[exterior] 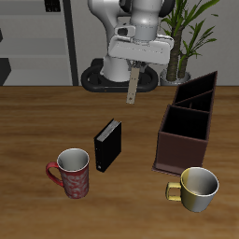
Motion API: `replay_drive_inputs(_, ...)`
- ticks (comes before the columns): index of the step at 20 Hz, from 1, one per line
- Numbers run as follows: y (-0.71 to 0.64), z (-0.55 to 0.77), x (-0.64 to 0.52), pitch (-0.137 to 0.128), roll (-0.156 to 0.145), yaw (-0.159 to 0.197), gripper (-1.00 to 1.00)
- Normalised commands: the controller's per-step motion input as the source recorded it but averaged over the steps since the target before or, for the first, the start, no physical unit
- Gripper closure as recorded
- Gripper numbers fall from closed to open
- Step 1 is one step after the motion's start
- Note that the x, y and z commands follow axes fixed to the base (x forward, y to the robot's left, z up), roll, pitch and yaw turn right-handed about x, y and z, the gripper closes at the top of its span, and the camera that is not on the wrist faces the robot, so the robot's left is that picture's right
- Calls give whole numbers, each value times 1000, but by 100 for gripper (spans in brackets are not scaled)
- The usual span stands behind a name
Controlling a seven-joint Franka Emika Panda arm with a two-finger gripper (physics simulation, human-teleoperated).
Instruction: Place the yellow book into the left desk caddy's back compartment
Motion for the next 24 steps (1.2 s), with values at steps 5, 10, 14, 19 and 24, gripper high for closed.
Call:
replay_drive_inputs(5, 248, -19, 9, 10, -14, -13, 100)
replay_drive_inputs(10, 361, -94, -28, 28, -1, -13, 100)
replay_drive_inputs(14, 413, -184, -118, 37, -3, -3, 100)
replay_drive_inputs(19, 322, 12, -134, -9, 14, -6, 100)
replay_drive_inputs(24, 376, 78, -122, -31, 26, -15, 100)
